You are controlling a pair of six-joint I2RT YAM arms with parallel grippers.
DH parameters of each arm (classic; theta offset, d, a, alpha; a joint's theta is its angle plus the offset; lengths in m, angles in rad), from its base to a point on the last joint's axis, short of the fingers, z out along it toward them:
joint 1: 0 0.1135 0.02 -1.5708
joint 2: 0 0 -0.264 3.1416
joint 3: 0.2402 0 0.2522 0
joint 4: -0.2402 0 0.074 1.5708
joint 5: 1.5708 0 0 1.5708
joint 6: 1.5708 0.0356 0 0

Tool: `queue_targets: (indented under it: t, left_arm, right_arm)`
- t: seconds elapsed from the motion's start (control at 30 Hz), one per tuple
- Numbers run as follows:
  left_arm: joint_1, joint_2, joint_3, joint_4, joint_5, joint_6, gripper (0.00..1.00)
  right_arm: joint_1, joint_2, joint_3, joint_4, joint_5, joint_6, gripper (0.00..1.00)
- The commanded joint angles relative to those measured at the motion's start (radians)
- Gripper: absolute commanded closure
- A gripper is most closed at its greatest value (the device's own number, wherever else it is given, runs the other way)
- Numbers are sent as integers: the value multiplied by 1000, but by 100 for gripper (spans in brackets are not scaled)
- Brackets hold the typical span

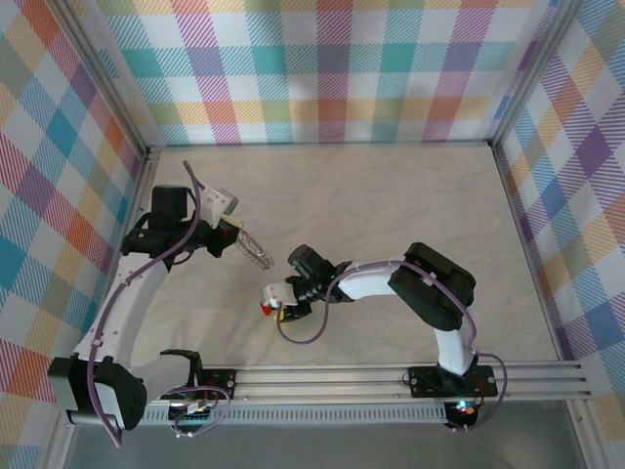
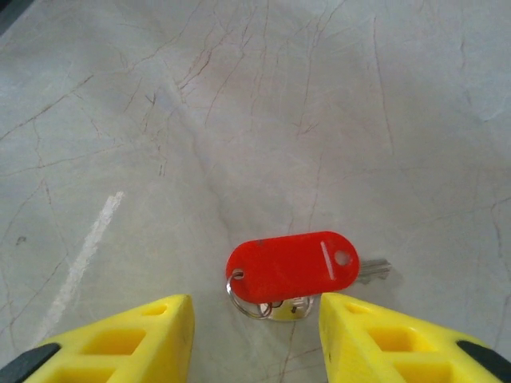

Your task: Put the keys on the keyring

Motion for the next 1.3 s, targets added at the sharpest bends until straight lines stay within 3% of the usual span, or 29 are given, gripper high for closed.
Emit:
queue_targets:
  t: [0.0, 0.5, 0.87, 1.07, 1.27]
  left_arm:
    - [-10, -21, -3, 19, 0, 15, 100]
    - [-11, -24, -3, 7, -2, 26, 100]
    - [-12, -47, -6, -10, -2, 29, 100]
    - [-12, -47, 1, -21, -8, 33, 100]
    - [-13, -57, -6, -28, -23, 38, 100]
  right_arm:
    - [1, -16, -7, 3, -10, -36, 57]
    - [36, 26, 35, -46, 31, -73, 61]
    - [48, 26, 16, -18, 57, -49, 78]
    - [61, 23, 8, 8, 108, -87, 76]
    - [61, 19, 25, -2, 120, -116, 89]
